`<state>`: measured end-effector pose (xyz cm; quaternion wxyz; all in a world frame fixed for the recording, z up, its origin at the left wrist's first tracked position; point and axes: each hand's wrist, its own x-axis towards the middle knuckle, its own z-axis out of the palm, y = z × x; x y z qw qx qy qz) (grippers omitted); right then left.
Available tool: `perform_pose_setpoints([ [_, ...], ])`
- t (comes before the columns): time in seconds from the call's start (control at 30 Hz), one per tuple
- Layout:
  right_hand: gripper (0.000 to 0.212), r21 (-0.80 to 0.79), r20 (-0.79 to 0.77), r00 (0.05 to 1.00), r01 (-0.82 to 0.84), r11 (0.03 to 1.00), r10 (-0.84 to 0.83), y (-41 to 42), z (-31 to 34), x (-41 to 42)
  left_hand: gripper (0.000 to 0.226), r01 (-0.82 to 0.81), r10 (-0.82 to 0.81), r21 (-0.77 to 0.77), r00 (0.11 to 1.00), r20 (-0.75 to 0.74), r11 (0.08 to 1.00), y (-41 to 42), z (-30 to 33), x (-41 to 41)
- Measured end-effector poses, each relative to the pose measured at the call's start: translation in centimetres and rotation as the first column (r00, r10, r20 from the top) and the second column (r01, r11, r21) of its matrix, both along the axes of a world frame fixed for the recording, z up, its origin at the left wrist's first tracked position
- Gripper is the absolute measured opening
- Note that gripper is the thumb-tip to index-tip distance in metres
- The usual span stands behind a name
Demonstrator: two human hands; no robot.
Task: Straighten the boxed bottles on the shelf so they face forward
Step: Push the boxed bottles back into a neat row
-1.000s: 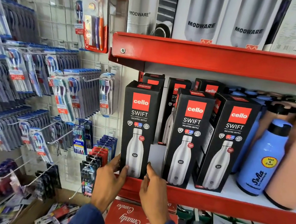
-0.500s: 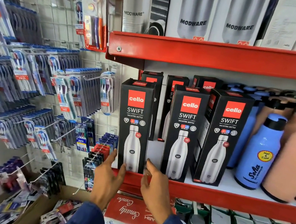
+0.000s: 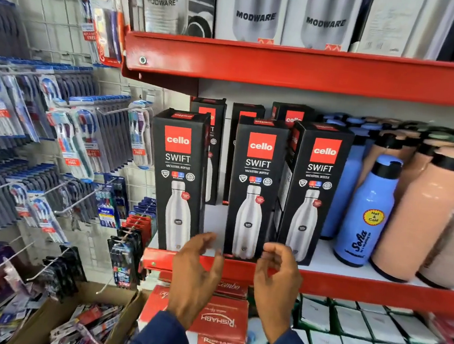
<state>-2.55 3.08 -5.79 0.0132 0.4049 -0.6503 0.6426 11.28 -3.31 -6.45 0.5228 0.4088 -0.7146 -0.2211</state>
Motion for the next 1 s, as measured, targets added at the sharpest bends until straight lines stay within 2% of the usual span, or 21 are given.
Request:
perform_pose_setpoints([
  [0.1,0.033,0.070,0.018,1.000,-0.009,0.997,0.008,0.2,-0.5,-0.4,0.055,0.042,-0.048,0.091,0.997,0.066,0.995,-0.2,-0.8,-1.4],
  [0.23,0.047,0.192,-0.002,0.998,-0.059,0.980,0.061,0.2,-0.5,-0.6,0.067,0.036,-0.051,0.114,0.990,0.132,0.993,-0.6,-0.6,-2.7],
  [0.5,0.049,0.325,-0.064,0.986,-0.126,0.937,0.155,-0.4,1.0,-1.6,0.053,0.064,-0.083,0.132,0.986,0.146,0.989,-0.8,0.3,-3.5],
  [0.8,0.048,0.335,-0.064,0.974,-0.185,0.924,0.218,-0.6,0.5,-1.3,0.055,-0.011,-0.010,0.139,0.988,0.154,0.990,-0.1,0.2,-2.0],
  [1.0,0.042,0.307,-0.074,0.980,-0.156,0.939,0.187,-0.5,0.3,-1.3,0.056,-0.033,0.008,0.151,0.986,0.166,0.988,0.3,0.3,-1.7],
])
